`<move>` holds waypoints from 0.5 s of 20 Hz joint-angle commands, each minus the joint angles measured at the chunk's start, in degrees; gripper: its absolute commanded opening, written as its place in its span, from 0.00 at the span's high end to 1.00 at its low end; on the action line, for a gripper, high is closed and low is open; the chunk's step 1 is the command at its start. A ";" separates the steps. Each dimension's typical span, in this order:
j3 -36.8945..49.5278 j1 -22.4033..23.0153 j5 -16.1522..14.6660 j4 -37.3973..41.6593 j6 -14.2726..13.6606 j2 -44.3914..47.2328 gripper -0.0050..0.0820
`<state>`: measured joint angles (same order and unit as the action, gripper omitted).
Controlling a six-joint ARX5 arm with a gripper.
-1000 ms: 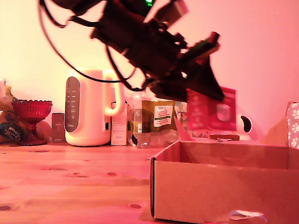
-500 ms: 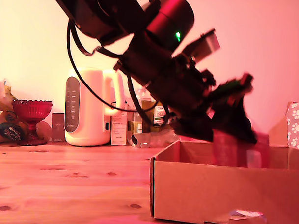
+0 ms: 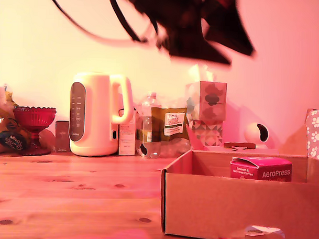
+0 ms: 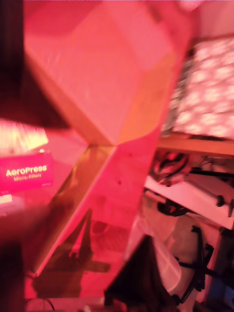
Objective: Pick the red carton of coffee filters and place it in the cardboard box
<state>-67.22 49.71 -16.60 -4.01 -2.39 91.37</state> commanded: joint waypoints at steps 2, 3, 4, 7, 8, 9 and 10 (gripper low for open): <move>2.47 -2.19 0.31 0.63 -0.83 1.68 0.97; 4.59 -2.75 1.14 3.06 -0.35 1.01 0.97; 7.21 -3.30 1.84 6.27 1.16 0.07 0.97; 18.10 -5.75 4.98 18.34 4.98 -4.81 0.97; 21.51 -6.78 6.45 21.27 4.98 -6.86 0.97; 24.70 -7.98 7.54 23.32 6.49 -8.96 0.97; 27.45 -9.31 9.60 24.87 7.87 -11.50 0.97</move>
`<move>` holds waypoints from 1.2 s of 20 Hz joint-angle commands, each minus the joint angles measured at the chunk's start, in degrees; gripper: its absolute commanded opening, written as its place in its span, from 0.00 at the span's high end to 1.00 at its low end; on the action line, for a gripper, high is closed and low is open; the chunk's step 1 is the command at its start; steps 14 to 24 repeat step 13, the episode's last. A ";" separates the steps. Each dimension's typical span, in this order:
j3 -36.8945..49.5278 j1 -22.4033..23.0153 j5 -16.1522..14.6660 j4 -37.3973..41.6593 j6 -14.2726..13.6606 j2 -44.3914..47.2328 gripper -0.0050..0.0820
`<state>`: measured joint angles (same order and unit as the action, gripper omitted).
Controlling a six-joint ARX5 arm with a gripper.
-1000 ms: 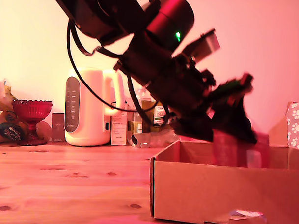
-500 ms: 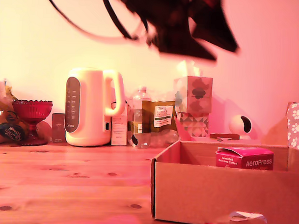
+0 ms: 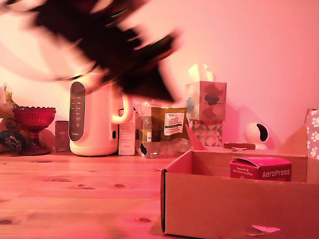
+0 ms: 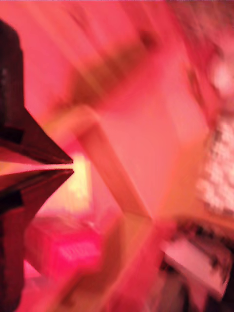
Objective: Pick the red carton of coffee filters and place it in the cardboard box
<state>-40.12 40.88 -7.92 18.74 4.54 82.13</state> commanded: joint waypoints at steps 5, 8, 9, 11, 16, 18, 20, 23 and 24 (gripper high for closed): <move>10.16 -6.88 7.52 0.28 3.04 -16.72 0.97; 11.80 -10.10 10.34 -9.40 2.99 -25.83 0.97; 11.80 -10.99 10.58 -12.87 2.95 -28.74 0.97; 11.80 -12.61 11.78 -19.37 2.56 -34.60 0.97; 11.80 -13.94 12.59 -24.30 2.58 -39.87 0.97; 11.80 -13.94 12.59 -24.30 2.58 -39.87 0.97; 11.80 -13.94 12.59 -24.30 2.58 -39.87 0.97; 11.80 -13.94 12.59 -24.30 2.58 -39.87 0.97; 11.80 -13.94 12.59 -24.30 2.58 -39.87 0.97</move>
